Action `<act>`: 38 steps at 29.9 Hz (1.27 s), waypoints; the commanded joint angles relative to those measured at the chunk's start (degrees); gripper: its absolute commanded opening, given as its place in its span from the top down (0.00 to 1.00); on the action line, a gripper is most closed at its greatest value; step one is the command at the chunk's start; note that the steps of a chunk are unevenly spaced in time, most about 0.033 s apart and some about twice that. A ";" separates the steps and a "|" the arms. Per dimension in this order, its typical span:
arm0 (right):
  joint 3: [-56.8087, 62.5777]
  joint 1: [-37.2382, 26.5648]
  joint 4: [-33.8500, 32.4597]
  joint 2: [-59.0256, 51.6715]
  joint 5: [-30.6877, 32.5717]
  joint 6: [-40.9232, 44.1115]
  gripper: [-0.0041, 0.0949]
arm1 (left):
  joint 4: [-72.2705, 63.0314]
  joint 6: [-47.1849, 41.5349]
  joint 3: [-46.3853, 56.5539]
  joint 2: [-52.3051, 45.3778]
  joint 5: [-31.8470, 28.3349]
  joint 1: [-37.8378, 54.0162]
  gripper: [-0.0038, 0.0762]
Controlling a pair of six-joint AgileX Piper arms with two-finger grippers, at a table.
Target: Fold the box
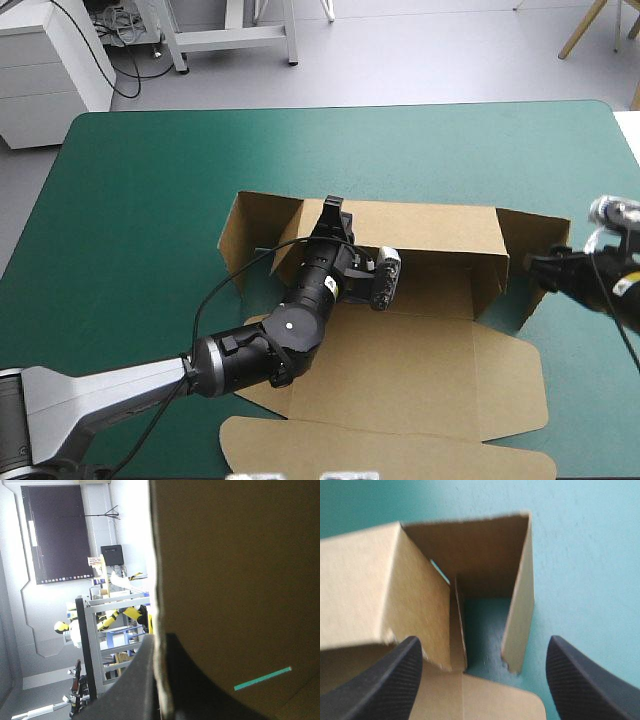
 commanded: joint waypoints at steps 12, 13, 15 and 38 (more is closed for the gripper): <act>-34.02 -0.42 -5.86 30.35 11.14 -8.89 0.32 | 0.53 -0.87 -0.84 -1.91 -0.10 -0.48 0.96; -35.74 -0.42 -5.86 32.34 12.01 -9.63 0.32 | 0.53 -0.87 -0.84 -1.91 -0.10 -0.48 0.96; -38.48 -0.42 -5.86 35.71 13.80 -10.36 0.32 | 0.53 -0.87 -0.84 -1.91 -0.10 -0.48 0.96; -28.75 -0.42 -3.95 35.93 15.13 -14.53 0.32 | 0.53 -11.33 -0.84 -1.91 4.73 -0.48 0.96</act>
